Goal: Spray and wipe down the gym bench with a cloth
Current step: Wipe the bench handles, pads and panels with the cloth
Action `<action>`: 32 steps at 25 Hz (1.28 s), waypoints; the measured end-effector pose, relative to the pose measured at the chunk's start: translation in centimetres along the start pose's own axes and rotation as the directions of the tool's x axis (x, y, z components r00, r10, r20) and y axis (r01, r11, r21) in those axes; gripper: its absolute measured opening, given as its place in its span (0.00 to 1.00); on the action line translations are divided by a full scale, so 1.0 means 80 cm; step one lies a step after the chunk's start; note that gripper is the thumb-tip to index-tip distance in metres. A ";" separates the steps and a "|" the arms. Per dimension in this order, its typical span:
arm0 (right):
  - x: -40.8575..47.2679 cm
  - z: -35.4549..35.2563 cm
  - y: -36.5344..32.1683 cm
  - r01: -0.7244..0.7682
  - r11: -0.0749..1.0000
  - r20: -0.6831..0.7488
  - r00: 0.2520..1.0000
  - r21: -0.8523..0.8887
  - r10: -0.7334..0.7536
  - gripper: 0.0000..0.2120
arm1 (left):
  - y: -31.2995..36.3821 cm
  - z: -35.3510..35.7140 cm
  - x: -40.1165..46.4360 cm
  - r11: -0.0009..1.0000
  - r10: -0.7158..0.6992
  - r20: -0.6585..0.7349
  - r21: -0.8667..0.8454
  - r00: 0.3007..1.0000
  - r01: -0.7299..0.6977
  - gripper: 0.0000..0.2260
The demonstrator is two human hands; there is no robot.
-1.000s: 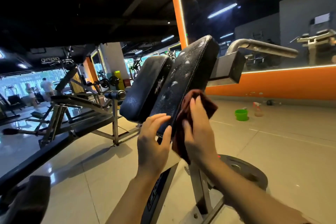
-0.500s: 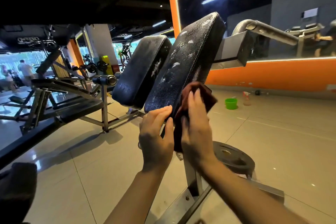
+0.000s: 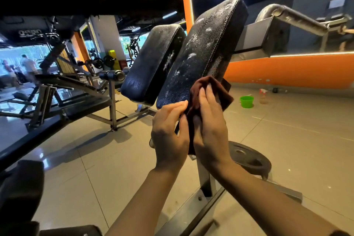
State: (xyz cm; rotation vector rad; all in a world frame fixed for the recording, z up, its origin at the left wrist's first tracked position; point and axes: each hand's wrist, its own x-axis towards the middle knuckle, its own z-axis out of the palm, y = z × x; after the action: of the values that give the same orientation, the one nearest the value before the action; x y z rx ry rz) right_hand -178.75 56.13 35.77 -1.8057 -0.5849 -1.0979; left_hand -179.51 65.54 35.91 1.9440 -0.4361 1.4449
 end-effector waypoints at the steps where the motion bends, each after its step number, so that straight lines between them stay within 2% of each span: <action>1: 0.006 -0.004 0.006 0.022 1.000 0.022 1.000 -0.002 -0.022 0.25 | -0.001 0.000 0.000 1.000 0.003 0.000 -0.001 1.000 -0.003 0.12; 6: 0.144 -0.042 0.037 -0.196 0.980 -0.054 0.979 0.031 0.198 0.24 | -0.001 0.001 0.001 1.000 -0.003 -0.012 0.007 1.000 0.004 0.12; 8: 0.129 -0.037 0.032 -0.192 0.981 -0.070 0.979 0.013 0.193 0.25 | 0.000 0.003 0.001 1.000 -0.011 -0.026 -0.002 1.000 0.011 0.12; 12: 0.000 0.002 0.002 -0.032 0.999 -0.029 0.999 -0.015 0.032 0.25 | -0.001 0.007 0.001 1.000 -0.010 -0.041 -0.012 0.999 0.009 0.11; 14: -0.004 0.003 0.003 -0.017 1.000 -0.005 1.000 -0.027 0.017 0.26 | -0.003 0.005 0.000 1.000 -0.015 -0.028 -0.009 0.999 0.015 0.11; 19: 0.121 -0.032 0.027 -0.175 0.984 -0.038 0.984 0.040 0.176 0.24 | -0.001 0.001 0.002 1.000 -0.002 -0.024 -0.007 1.000 0.002 0.11; 22: 0.077 -0.021 0.019 -0.188 0.979 -0.068 0.979 0.079 0.193 0.25 | 0.002 0.003 0.001 1.000 -0.022 -0.042 0.002 0.999 0.022 0.11; 25: -0.005 -0.004 0.003 -0.125 0.989 -0.019 0.992 0.081 0.127 0.26 | 0.001 0.002 0.000 1.000 -0.021 -0.025 0.011 0.999 0.022 0.11; 27: 0.009 -0.011 0.005 -0.120 0.985 -0.022 0.992 0.121 0.124 0.25 | 0.001 -0.001 0.001 1.000 -0.018 -0.009 0.015 1.000 0.018 0.11; 30: 0.081 -0.031 0.023 -0.242 0.961 -0.019 0.969 0.135 0.247 0.23 | 0.002 -0.004 0.004 1.000 -0.016 0.004 0.024 1.000 0.015 0.10; 32: 0.087 -0.031 0.025 -0.277 0.953 -0.041 0.958 0.126 0.284 0.22 | 0.003 -0.004 0.004 0.999 -0.018 0.001 0.034 1.000 0.018 0.10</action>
State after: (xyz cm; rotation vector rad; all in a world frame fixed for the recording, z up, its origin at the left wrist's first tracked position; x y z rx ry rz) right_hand -174.96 52.58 41.34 -1.6857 -0.3380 -0.8996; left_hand -179.77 65.59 36.30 1.9706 -0.3959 1.4492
